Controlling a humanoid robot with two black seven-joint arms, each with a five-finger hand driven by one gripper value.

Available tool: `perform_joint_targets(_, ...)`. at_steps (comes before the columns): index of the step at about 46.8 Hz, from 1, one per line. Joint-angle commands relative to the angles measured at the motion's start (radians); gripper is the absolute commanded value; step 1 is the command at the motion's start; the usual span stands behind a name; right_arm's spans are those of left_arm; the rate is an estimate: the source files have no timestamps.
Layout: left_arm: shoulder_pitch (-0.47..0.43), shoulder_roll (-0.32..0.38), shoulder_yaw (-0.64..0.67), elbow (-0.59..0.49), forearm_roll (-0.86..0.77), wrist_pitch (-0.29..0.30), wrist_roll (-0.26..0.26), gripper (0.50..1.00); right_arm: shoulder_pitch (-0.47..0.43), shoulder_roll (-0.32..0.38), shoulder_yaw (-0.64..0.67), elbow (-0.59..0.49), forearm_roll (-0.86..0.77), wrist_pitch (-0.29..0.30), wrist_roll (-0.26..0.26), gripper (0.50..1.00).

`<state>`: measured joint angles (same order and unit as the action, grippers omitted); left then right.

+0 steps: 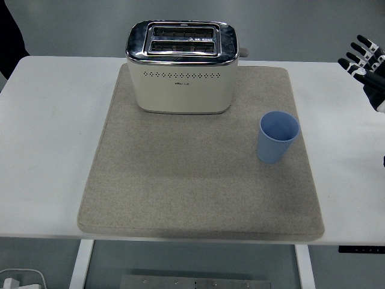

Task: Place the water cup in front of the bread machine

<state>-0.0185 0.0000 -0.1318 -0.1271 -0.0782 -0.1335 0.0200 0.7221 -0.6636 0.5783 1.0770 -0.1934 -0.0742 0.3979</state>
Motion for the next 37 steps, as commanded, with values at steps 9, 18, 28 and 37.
perform_joint_targets(9, 0.000, 0.000, 0.000, 0.000, 0.000, 0.000, 0.000, 0.999, -0.012, -0.027, 0.000, 0.040, -0.069, 0.002, 0.001, 0.930)
perform_joint_targets(18, 0.000, 0.000, 0.000, 0.000, 0.000, 0.000, 0.000, 0.999, -0.032, -0.048, -0.002, 0.081, -0.089, 0.007, 0.002, 0.930)
perform_joint_targets(28, 0.000, 0.000, 0.000, 0.000, 0.000, 0.000, 0.000, 0.999, -0.078, -0.102, -0.002, 0.126, -0.178, 0.037, 0.052, 0.930)
perform_joint_targets(37, 0.000, 0.000, 0.000, 0.000, 0.000, 0.000, 0.000, 0.999, -0.153, -0.163, -0.002, 0.190, -0.271, 0.056, 0.093, 0.930)
